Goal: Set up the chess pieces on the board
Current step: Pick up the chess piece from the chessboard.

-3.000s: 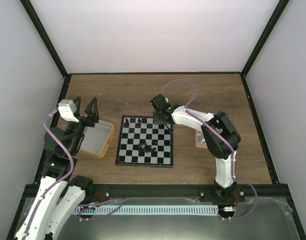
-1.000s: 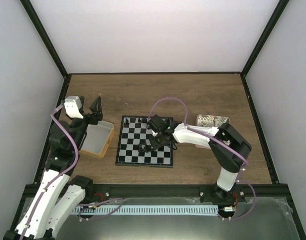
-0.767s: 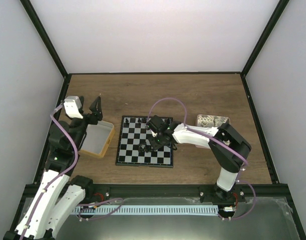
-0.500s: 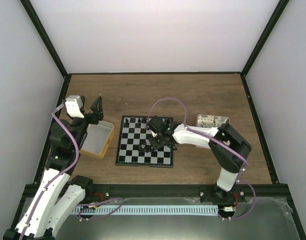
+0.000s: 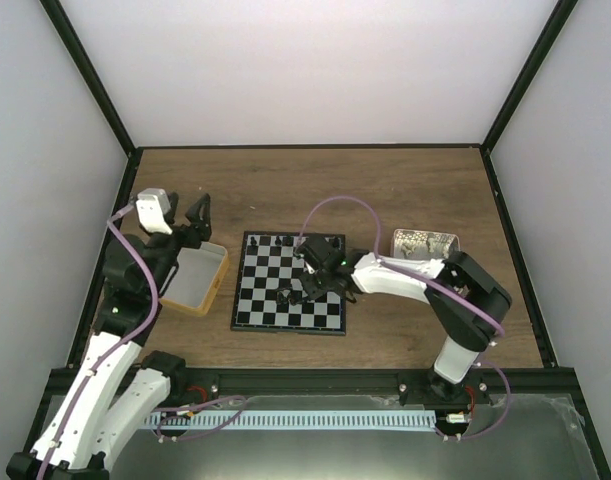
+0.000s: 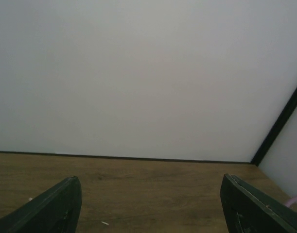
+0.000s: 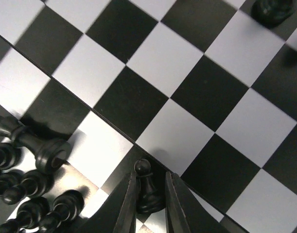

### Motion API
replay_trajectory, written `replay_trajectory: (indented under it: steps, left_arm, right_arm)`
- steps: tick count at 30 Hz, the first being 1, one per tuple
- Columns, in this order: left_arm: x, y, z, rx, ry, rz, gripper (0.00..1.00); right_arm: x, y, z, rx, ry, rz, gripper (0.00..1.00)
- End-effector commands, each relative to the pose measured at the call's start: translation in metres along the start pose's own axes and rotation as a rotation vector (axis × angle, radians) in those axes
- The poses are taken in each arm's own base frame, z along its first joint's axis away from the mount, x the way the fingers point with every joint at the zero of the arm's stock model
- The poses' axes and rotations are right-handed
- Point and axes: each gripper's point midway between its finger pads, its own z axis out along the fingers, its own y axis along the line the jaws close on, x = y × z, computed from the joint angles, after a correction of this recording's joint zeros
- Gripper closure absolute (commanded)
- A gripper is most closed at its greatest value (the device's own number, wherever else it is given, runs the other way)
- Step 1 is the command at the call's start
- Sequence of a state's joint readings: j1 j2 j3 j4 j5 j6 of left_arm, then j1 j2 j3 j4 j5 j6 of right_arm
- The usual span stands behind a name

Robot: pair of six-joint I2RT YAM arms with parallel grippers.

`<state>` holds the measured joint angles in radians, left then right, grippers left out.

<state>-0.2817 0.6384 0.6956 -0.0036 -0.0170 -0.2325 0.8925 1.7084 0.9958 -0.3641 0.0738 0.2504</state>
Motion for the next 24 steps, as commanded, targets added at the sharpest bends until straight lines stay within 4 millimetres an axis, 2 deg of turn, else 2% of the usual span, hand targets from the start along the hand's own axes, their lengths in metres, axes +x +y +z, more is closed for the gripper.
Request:
replay_trajectory:
  steps: [1, 6, 9, 12, 19, 21, 24]
  left_arm:
    - [0.012, -0.019, 0.005, 0.105, 0.089, -0.135, 0.20]
    - [0.079, -0.038, 0.011, 0.205, 0.363, -0.374, 0.22]
    - [0.121, -0.046, 0.011, 0.238, 0.531, -0.518, 0.24]
    - [0.151, -0.054, 0.007, 0.260, 0.655, -0.650, 0.25]
    - [0.188, -0.078, -0.004, 0.383, 0.834, -0.837, 0.26]
    - [0.192, -0.085, -0.008, 0.417, 0.862, -0.866, 0.26]
    - [0.195, -0.088, -0.007, 0.434, 0.870, -0.897, 0.35]
  right_arm:
    - [-0.042, 0.006, -0.024, -0.034, -0.212, -0.003, 0.85]
    - [-0.070, 0.029, -0.057, -0.179, -0.400, -0.070, 0.85]
    - [-0.080, 0.035, -0.065, -0.222, -0.453, -0.097, 0.84]
    - [-0.086, 0.041, -0.072, -0.264, -0.504, -0.129, 0.85]
    - [-0.102, 0.064, -0.101, -0.390, -0.626, -0.227, 0.85]
    - [-0.103, 0.069, -0.107, -0.417, -0.642, -0.243, 0.85]
    - [-0.103, 0.074, -0.112, -0.452, -0.657, -0.268, 0.85]
